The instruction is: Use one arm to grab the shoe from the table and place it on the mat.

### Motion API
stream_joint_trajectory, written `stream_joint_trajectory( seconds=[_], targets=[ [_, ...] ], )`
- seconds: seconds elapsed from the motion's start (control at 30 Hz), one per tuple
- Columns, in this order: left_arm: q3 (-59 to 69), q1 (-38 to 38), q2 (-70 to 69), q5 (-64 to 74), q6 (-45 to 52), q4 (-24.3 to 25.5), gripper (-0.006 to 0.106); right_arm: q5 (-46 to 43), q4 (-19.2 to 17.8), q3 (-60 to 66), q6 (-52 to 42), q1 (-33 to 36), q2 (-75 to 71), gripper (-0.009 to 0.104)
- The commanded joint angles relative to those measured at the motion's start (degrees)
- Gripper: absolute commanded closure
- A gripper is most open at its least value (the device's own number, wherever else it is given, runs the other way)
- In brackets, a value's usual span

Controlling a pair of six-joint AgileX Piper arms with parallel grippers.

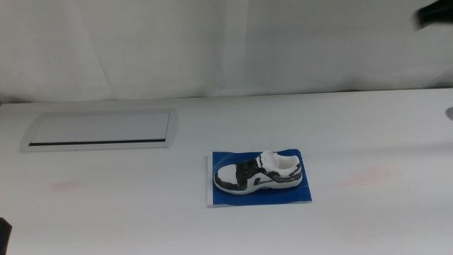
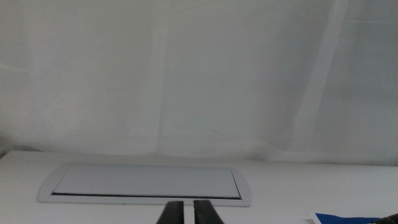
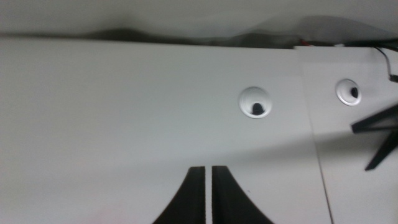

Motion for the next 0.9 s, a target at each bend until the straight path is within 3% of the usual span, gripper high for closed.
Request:
stream_joint_trajectory(
  seconds=[0.0, 0.13, 0.2, 0.4, 0.63, 0.87],
  targets=[
    [2.3, 0.1, -2.3, -0.1, -0.1, -0.4, 0.103, -1.5, 2.7, 0.2, -0.3, -4.5, -3.3, 0.097],
    [2.3, 0.1, -2.3, -0.1, -0.1, -0.4, 0.103, -4.3, 9.0, 0.7, -4.8, -10.0, -8.2, 0.097],
    [2.3, 0.1, -2.3, -0.1, -0.1, -0.4, 0.103, -6.4, 9.4, 2.7, -5.9, -10.7, -10.9, 0.097],
    [2.3, 0.1, -2.3, 0.0, -0.1, -0.4, 0.103, -18.4, 5.1, 17.4, -1.9, -10.9, -23.3, 0.097],
    [2.3, 0.1, -2.3, 0.0, -0.1, -0.4, 0.103, -29.7, -2.2, 39.2, 10.1, -10.9, -40.5, 0.097],
    [2.3, 0.1, -2.3, 0.0, -0.1, -0.4, 0.103, -37.4, -5.8, 59.1, 10.4, -10.9, -60.7, 0.097]
  ],
)
